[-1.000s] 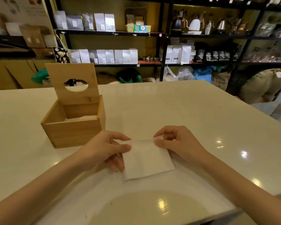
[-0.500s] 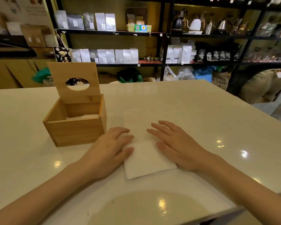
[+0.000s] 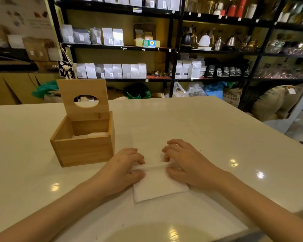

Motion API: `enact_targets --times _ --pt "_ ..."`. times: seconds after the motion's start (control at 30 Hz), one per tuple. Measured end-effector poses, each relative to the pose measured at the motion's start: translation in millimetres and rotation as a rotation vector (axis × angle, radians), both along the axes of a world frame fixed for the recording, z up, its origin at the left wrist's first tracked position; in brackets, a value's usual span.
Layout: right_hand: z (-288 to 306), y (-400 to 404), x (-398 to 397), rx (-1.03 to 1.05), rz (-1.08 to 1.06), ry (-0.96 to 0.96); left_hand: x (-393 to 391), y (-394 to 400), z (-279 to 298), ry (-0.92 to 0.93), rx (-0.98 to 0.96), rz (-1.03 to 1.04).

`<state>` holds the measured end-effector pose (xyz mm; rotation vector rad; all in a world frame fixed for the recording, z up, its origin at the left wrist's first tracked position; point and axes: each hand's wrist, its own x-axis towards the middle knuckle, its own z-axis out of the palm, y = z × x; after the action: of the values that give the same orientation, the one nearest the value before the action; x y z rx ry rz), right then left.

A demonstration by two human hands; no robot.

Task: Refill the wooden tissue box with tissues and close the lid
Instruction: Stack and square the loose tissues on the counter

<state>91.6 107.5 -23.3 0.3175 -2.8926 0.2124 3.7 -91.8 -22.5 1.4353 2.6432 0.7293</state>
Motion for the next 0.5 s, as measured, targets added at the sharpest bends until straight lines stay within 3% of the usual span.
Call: enact_targets --times 0.3,0.5 --pt "34 -17 3 -0.140 -0.118 -0.083 4 -21 27 -0.272 0.098 0.147" --pt "66 -44 -1 -0.380 -0.127 -0.105 4 -53 58 -0.453 0.228 0.288"
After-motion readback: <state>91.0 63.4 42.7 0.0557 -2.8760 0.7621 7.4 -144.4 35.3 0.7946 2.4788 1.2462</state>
